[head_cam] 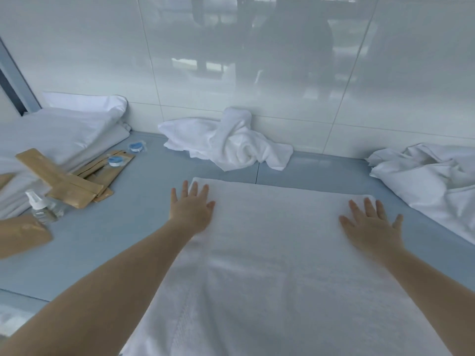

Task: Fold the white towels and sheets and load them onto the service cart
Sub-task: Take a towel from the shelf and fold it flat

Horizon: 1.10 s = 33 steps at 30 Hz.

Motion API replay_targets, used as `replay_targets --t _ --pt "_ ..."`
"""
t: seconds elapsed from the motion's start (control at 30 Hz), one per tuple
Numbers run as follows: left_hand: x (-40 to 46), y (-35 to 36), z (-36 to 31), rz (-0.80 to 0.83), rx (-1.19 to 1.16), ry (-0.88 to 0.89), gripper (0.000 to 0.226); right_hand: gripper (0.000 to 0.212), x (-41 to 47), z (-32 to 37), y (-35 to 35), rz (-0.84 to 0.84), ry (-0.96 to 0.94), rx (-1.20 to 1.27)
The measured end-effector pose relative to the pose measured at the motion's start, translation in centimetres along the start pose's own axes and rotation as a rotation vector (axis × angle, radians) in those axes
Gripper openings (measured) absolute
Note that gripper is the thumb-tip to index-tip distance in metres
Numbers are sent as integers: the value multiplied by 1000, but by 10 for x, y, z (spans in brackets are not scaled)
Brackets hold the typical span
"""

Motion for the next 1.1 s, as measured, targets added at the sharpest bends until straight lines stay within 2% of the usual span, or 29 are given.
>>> replay_targets --t 0.1,0.2,0.27,0.53,0.67,0.77,0.87,0.97,1.1 --pt "-50 5 -32 -13 -117 133 65 61 -53 26 10 1 -131 14" --pt "-93 20 -36 92 -79 118 72 63 -97 30 27 94 -130 9" --pt "-103 25 -28 101 -48 112 72 64 -106 25 31 129 -104 14" --pt "-62 27 -26 26 -55 162 80 63 -72 31 23 89 -100 60" --pt "-36 22 -28 45 -55 184 73 67 -47 38 17 104 -89 37" --pt "-39 15 -30 22 -77 165 68 65 -53 46 14 106 -60 31" --pt "-67 17 -33 16 -68 217 69 63 -84 74 16 45 -150 70" --pt "-101 27 -15 44 -44 277 69 63 -117 99 28 79 -253 66" --pt "-134 26 42 31 -70 219 67 62 -132 93 26 64 -204 9"
Point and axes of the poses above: each hand's wrist, its own x-axis towards the middle knuckle, its own y-axis out of the palm, z = x × y, the point moved 4 cm from there along x, towards the middle knuckle
